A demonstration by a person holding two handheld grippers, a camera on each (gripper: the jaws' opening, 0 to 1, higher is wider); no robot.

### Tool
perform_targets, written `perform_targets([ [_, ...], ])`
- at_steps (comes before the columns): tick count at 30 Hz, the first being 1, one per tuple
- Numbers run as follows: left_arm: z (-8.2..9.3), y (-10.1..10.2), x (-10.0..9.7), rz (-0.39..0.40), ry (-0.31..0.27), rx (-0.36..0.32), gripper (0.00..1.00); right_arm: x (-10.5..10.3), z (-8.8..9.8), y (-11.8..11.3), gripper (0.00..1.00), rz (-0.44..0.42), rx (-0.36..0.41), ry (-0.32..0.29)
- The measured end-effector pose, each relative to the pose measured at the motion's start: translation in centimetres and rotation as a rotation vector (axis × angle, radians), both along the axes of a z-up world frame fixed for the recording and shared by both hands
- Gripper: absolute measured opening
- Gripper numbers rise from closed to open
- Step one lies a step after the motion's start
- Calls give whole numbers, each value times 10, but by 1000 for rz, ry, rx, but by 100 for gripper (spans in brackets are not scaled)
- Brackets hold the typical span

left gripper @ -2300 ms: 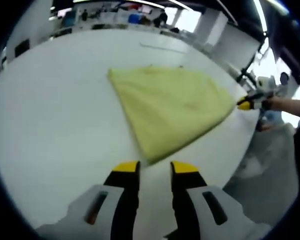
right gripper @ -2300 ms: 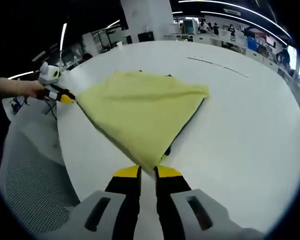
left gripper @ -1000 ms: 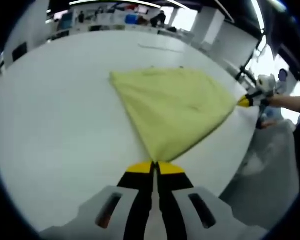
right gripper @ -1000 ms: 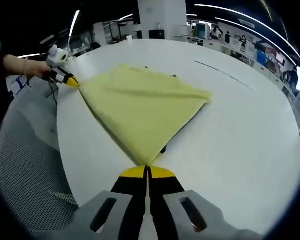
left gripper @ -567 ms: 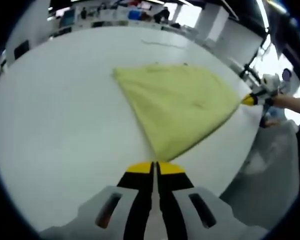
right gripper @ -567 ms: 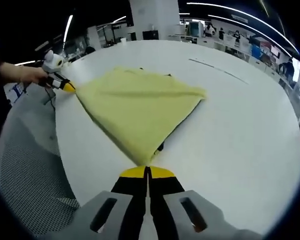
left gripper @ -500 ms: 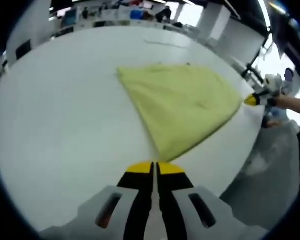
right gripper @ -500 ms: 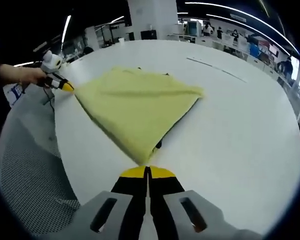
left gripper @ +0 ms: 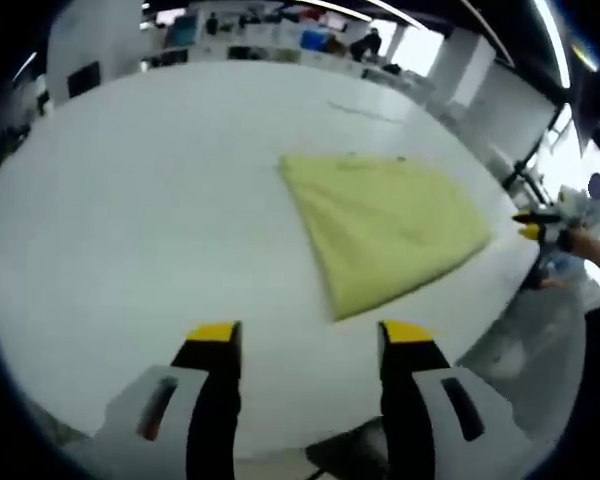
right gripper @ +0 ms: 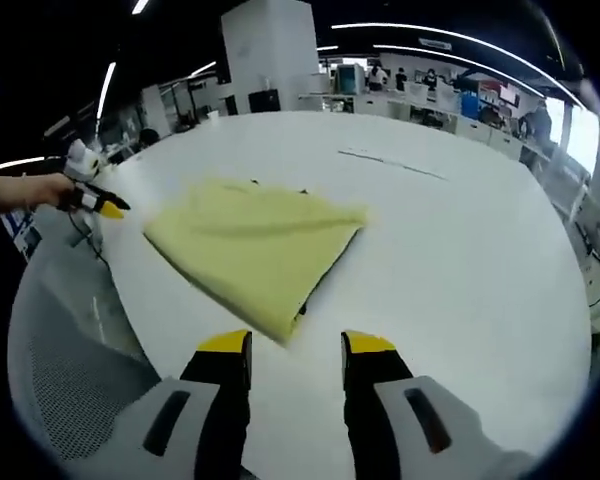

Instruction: Fold the garment on the visible template until the final outline fits inside the template.

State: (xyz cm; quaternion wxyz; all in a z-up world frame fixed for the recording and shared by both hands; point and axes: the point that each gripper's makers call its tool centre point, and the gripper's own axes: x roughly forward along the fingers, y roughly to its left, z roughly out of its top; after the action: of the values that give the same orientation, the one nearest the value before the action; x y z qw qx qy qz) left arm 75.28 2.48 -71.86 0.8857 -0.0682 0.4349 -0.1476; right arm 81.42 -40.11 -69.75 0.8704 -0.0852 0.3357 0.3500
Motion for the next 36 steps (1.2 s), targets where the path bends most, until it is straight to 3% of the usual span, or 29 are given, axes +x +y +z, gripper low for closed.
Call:
perform_targets([
  [4, 11, -2, -11, -9, -1, -1, 76, -5, 14, -2, 54, -36, 23, -10],
  [12, 45, -5, -27, -7, -50, -59, 91, -25, 39, -5, 76, -90, 50, -11],
  [15, 58, -6, -34, 19, -81, -128, 95, -35, 46, -8, 87, -120, 61, -1],
  [18, 65, -3, -46, 21, -91, -125, 99, -42, 51, -9, 99, -154, 85, 0],
  [22, 69, 0, -58, 6, -85, -108, 99, -53, 56, -4, 100, -172, 153, 20],
  [30, 82, -2, -64, -2, -108, -128, 99, -64, 56, -7, 100, -163, 107, 28],
  [32, 82, -2, -66, 4, -102, -135, 99, -63, 61, -5, 100, -140, 98, -2],
  [34, 78, -4, -72, -23, -64, -103, 99, -60, 63, -3, 100, -144, 115, -18],
  [36, 80, -5, -70, -31, -78, -74, 99, -63, 61, 1, 100, -136, 135, 6],
])
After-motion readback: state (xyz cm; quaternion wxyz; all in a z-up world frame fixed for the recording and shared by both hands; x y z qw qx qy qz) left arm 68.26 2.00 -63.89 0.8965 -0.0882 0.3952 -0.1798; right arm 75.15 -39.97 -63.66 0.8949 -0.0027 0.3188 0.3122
